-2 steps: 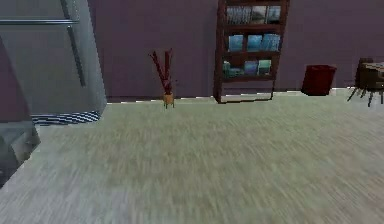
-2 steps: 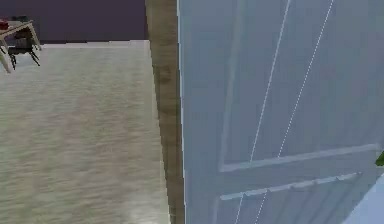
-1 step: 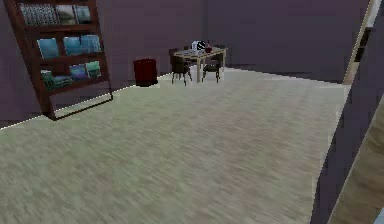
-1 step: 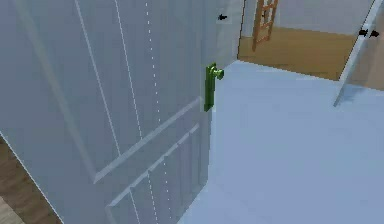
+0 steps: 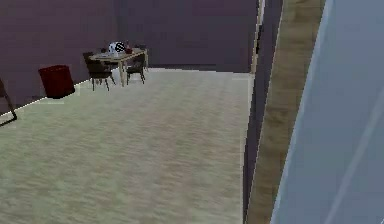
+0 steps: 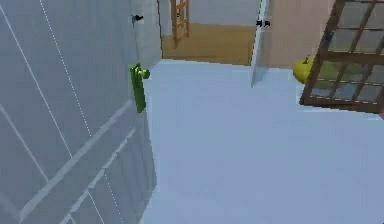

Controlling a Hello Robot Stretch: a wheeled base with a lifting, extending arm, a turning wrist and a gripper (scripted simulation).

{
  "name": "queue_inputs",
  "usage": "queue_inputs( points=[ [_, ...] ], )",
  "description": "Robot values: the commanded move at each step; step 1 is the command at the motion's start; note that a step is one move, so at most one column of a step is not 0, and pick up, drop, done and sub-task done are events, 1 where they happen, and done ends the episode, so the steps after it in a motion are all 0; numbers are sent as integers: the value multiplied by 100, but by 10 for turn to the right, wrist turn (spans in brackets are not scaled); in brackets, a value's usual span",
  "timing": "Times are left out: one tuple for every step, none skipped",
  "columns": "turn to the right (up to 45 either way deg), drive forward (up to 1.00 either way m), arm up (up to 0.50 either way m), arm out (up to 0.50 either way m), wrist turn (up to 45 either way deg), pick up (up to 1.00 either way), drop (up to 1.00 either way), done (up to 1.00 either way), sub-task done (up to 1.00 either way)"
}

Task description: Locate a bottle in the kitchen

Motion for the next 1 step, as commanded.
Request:
queue_inputs(
  points=[
    [0, 100, 0, 0, 0, 0, 0, 0, 0]
  ],
)
